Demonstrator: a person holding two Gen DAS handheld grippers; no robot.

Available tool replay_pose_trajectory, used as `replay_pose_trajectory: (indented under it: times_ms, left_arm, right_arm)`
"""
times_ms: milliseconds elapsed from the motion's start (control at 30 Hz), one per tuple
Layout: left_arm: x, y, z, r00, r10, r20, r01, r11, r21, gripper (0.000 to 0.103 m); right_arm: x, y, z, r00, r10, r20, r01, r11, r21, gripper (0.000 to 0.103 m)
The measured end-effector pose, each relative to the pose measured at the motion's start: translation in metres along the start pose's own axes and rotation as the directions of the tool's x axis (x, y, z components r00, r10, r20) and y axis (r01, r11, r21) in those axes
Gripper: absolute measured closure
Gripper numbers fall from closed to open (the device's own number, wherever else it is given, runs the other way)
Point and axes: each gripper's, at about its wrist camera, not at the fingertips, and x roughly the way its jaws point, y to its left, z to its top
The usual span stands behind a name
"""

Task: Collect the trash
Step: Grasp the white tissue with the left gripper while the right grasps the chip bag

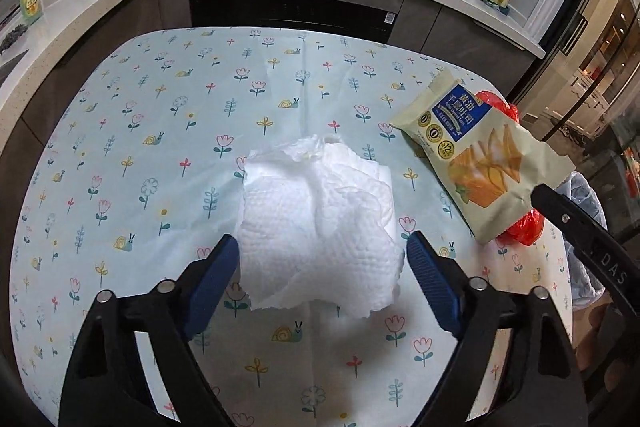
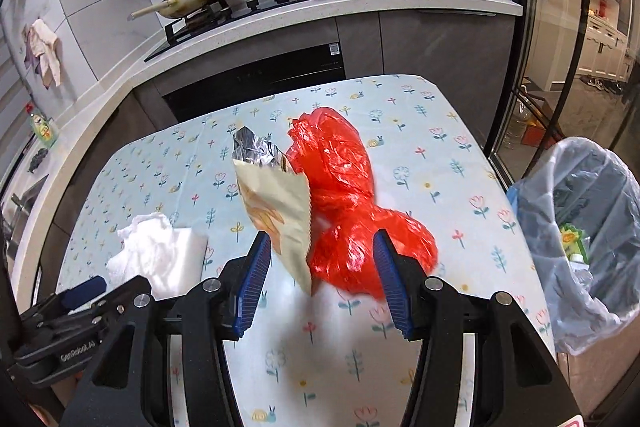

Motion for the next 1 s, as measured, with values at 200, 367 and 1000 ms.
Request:
replay_pose_trajectory:
  times_ms: [200, 367, 1000]
  left_arm:
    - [0.004, 0.004, 0.001, 1.000, -0.008, 0.001, 0.008, 1.000, 0.009, 0.048]
    - [-0.002, 0.002, 0.002, 0.999, -0.038, -0.015, 0.038, 0.999, 0.017, 0.087]
    - [-0.078, -0.050, 0.003, 0.989, -0.095, 0.110, 0.084, 0.991, 0.105, 0.097]
  right_arm:
    - [0.021, 0.010, 0.007, 1.000, 0.018, -0.021, -0.019, 0.999, -0.027, 0.055]
    - [0.025, 0.018, 0.005, 0.996, 0.083, -0.044, -0.084, 0.996, -0.034, 0.092]
    - [-0.086, -0.009, 0.020, 0.974, 0.139, 0.179, -0.139, 0.990, -0.015, 0.100]
